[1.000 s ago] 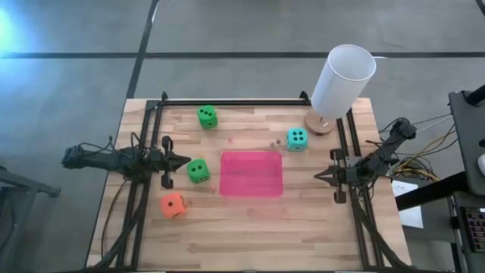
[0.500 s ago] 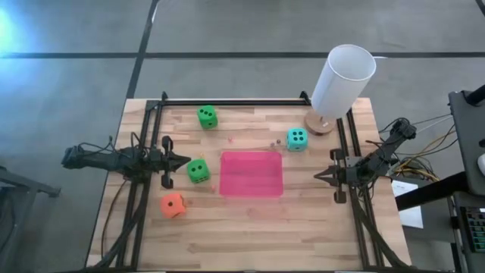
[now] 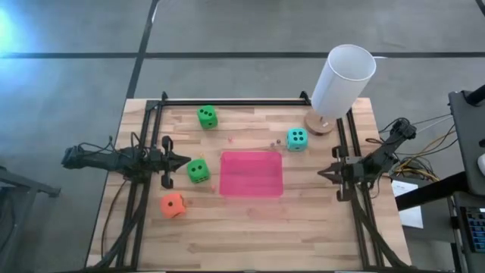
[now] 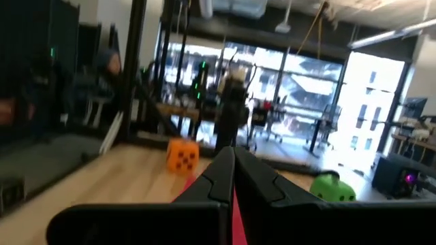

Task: Pick & Place Dice
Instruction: Put the large blue die into the pink bin

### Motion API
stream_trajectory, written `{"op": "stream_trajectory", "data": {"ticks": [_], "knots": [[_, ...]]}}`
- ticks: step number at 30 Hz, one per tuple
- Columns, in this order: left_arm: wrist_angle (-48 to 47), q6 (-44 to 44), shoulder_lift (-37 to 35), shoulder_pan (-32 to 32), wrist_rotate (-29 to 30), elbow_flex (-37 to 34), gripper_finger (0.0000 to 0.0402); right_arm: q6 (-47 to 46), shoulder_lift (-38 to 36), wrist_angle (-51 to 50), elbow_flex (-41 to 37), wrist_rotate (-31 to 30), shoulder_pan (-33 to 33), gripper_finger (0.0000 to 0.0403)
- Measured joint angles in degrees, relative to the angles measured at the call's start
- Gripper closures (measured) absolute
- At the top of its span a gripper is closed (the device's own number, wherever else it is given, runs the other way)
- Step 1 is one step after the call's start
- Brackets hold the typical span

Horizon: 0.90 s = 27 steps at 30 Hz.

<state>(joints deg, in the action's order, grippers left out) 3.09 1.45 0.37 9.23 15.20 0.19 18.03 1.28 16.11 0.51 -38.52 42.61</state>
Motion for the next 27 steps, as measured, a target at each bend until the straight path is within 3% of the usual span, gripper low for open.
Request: {"op": "stream_trajectory", "data": {"ticks": [13, 27], "knots": [[0.02, 0.00, -0.01, 0.04, -0.01, 0.00, 0.0394, 13.52, 0.00, 13.69, 0.00, 4.45, 0.00, 0.0394], [4.00, 0.20, 0.02, 0.04, -1.71, 2.94, 0.0394, 14.14, 0.15, 14.36, 1.97, 4.36, 0.01, 0.0394]]}}
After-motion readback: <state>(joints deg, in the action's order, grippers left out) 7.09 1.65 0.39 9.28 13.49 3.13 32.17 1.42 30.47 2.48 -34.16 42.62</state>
